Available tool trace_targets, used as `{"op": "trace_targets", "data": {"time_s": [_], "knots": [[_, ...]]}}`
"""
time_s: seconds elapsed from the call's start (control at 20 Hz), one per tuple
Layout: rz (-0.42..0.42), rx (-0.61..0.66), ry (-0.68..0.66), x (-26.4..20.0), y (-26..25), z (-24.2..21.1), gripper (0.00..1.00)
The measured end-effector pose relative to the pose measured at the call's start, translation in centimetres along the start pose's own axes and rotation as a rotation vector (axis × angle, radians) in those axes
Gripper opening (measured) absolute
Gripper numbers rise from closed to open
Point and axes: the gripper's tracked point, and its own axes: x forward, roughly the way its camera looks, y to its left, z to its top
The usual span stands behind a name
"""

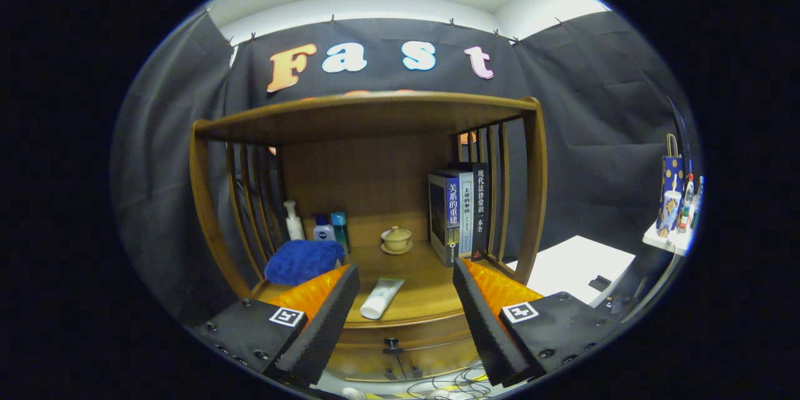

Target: Pull open the drawer, take out the items inside it, and place them on the countertop above the cabinet.

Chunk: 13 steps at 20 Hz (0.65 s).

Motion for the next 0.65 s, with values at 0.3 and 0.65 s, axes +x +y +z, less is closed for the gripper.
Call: {"op": "trace_targets", "data": {"time_s": [0.3, 0.65], "knots": [[0.008, 0.001, -0.004, -0.8, 0.5, -0.1, 0.98], [0.035, -0.029, 0.015, -0.5, 1.9, -1.3, 0.98]]}}
